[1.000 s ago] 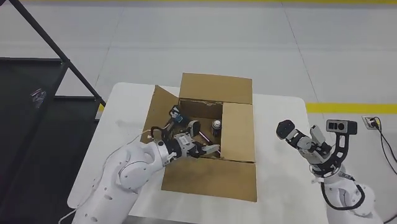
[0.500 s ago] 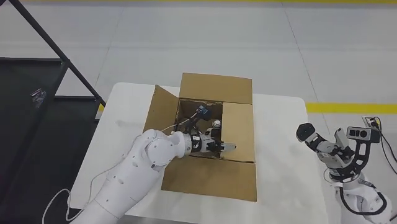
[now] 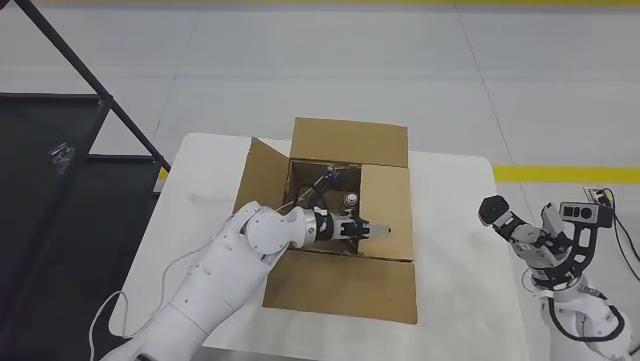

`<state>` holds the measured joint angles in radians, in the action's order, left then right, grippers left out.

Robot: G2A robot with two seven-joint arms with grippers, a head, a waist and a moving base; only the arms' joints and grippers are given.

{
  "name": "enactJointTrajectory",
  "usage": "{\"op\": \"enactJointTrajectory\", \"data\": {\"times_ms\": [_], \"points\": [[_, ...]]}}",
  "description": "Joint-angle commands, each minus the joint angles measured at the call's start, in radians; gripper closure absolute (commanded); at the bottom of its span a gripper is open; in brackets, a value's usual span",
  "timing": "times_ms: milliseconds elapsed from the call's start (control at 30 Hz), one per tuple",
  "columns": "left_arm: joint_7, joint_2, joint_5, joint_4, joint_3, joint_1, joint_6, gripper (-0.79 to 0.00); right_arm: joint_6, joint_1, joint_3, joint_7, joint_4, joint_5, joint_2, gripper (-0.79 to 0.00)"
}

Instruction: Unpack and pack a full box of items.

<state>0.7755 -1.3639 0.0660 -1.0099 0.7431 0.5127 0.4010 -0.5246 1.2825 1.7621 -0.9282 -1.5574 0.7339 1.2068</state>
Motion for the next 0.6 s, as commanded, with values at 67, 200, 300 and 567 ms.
{"op": "enactJointTrajectory", "data": {"times_ms": [67, 200, 300, 567], "points": [[-0.011, -0.008, 0.000, 0.008, 0.000, -0.010, 0.008, -0.785, -0.003, 0.002, 0.002, 0.000, -0.008, 0.005, -0.002, -0.785], [-0.018, -0.010, 0.005, -0.002, 0.009, -0.014, 0.018, -0.785, -0.005, 0.003, 0.001, -0.001, -0.011, 0.010, -0.003, -0.785], [-0.030, -0.010, 0.010, -0.015, 0.018, -0.013, 0.025, -0.785, -0.004, -0.001, -0.003, -0.001, -0.008, 0.013, -0.004, -0.785], [-0.083, -0.016, 0.019, -0.047, 0.035, -0.004, 0.028, -0.785, 0.026, -0.021, -0.003, -0.008, 0.035, -0.002, -0.011, -0.785]]}}
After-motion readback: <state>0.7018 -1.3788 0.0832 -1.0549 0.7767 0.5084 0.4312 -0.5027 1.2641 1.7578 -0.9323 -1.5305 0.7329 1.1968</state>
